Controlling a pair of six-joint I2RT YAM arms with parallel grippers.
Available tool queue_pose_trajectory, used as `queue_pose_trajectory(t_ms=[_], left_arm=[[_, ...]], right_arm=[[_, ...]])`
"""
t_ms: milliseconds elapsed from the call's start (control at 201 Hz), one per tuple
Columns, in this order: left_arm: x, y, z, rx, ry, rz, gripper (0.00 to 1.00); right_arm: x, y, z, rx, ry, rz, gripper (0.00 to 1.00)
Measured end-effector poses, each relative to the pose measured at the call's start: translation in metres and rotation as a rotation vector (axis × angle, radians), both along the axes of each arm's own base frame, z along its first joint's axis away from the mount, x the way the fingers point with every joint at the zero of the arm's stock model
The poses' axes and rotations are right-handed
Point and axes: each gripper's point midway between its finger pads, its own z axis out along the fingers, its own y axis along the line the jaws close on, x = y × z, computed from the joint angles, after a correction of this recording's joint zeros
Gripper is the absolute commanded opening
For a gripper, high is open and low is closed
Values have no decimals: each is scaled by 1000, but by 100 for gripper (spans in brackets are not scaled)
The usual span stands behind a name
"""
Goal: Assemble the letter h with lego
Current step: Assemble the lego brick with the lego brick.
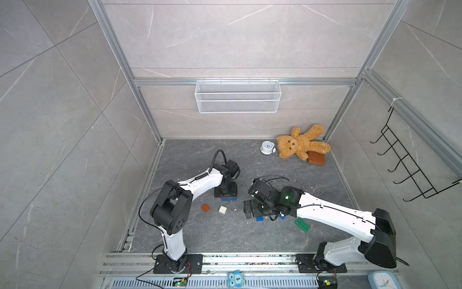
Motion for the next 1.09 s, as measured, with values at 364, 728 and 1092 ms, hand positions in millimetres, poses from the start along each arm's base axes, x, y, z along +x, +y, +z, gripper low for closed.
queue_pose_trajectory(t_ms=[364, 728, 1092], left_arm=[[2, 4, 1, 21, -13, 1, 86], [1, 18, 8, 83, -15, -18, 100], [0, 18, 34, 47, -44, -29, 100]], right_arm=[[0, 0, 0, -2, -2, -1, 100], [2, 2, 9, 7, -12, -2, 100], [3, 4, 14, 16, -17, -2, 100]])
